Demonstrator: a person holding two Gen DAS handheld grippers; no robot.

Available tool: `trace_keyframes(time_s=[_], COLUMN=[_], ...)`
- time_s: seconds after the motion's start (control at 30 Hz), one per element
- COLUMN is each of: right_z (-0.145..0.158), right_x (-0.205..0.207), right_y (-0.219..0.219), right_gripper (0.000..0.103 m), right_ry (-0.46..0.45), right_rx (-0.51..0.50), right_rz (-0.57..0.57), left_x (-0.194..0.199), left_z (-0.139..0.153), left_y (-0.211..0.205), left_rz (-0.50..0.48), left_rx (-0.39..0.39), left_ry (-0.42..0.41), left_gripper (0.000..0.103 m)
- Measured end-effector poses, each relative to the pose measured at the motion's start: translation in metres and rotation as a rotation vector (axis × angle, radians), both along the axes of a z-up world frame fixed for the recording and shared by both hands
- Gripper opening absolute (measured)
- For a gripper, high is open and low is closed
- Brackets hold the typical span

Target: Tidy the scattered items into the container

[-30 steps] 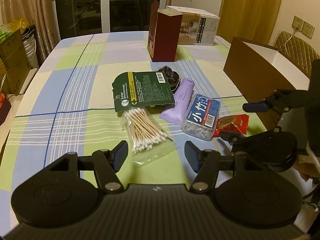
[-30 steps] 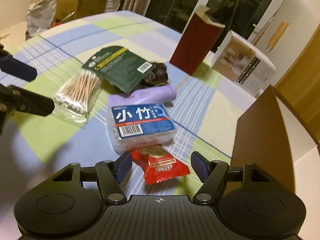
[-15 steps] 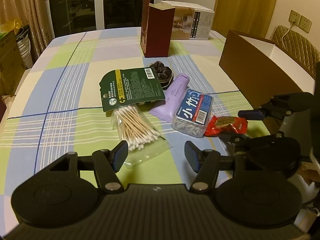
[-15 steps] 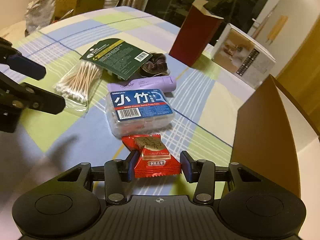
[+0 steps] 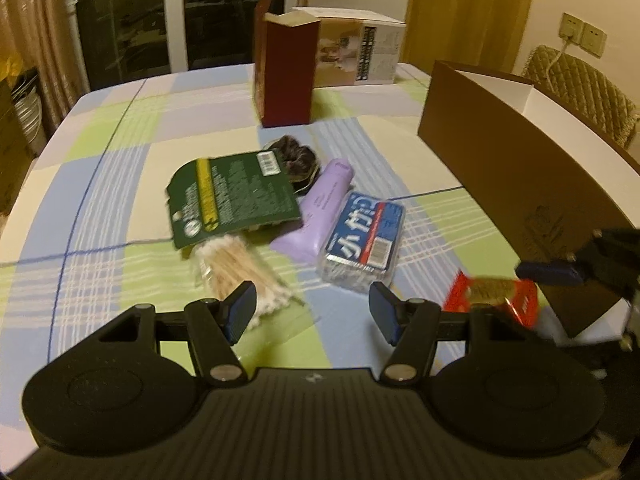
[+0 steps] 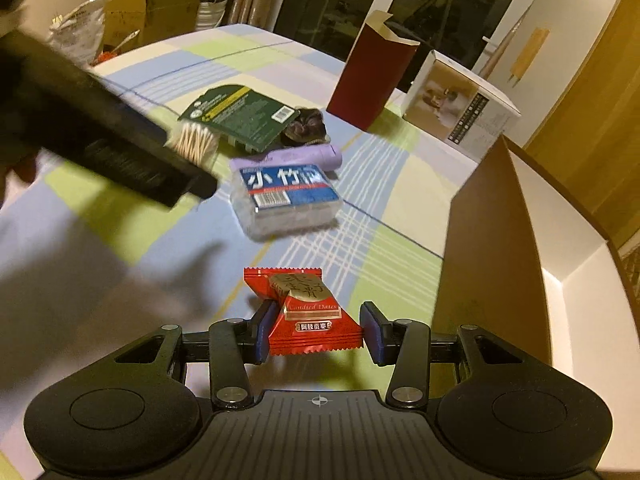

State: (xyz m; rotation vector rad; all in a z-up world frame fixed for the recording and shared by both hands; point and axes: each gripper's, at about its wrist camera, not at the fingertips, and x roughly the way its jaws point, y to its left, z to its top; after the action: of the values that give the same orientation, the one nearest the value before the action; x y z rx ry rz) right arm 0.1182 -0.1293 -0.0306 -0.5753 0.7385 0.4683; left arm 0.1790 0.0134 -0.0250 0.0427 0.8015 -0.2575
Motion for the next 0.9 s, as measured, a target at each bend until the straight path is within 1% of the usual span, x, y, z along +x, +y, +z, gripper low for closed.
trace_keyframes(time_s=[0.1, 0.27, 0.3, 0.37, 0.43, 0.5, 0.53, 0.57, 0.7, 0.9], right_z=[-0.001, -0.002, -0.002, -0.003, -0.004, -0.005, -0.005, -0.005, -0.005, -0.002], right_x=[-0.007, -0.009, -0.009, -0.008, -0.007, -0.007, -0.007, -0.006, -0.005, -0.009], right_y=[-0.004, -0.009, -0.010, -0.012, -0.015, -0.016, -0.017, -0.017, -0.017, -0.018], right_gripper=[0.048, 0.048, 0.048, 0.048, 0.048, 0.048, 0.048, 0.048, 0.048, 0.048], right_ry=[-0.008, -0.017, -0.015, -0.009, -0.001, 0.006, 0.008, 0.011, 0.015, 0.014], right_rx=[-0.007, -0.006, -0.005, -0.002, 0.001, 0.006, 0.007, 0.008, 0.016, 0.023], right_rz=[-0.005, -0.010, -0.012, -0.016, -0.022, -0.026, -0.027, -0.029, -0.036, -0.031], left_x=[0.009, 0.024, 0.027, 0.033, 0.040, 0.046, 0.048, 0.050, 0.044, 0.012], left_z=[-0.001, -0.008, -0.011, -0.015, -0.021, -0.025, -0.027, -0.027, -0.025, -0.018], left_y=[-0.010, -0.028, -0.030, -0.034, -0.038, -0.041, -0.043, -0.045, -0.046, -0.037], left_rz=[-0.040, -0.102, -0.110, -0.119, -0.132, -0.138, -0.141, -0.144, -0.151, -0.117], left_rx=[0.007, 0.044, 0.047, 0.049, 0.048, 0.056, 0.064, 0.073, 0.084, 0.100], left_ry=[-0.012, -0.020, -0.019, -0.011, 0.001, 0.008, 0.010, 0.012, 0.027, 0.070], left_gripper=[0.058, 0.058, 0.059, 0.064, 0.064, 0.063, 0.057, 0.055, 0.054, 0.054])
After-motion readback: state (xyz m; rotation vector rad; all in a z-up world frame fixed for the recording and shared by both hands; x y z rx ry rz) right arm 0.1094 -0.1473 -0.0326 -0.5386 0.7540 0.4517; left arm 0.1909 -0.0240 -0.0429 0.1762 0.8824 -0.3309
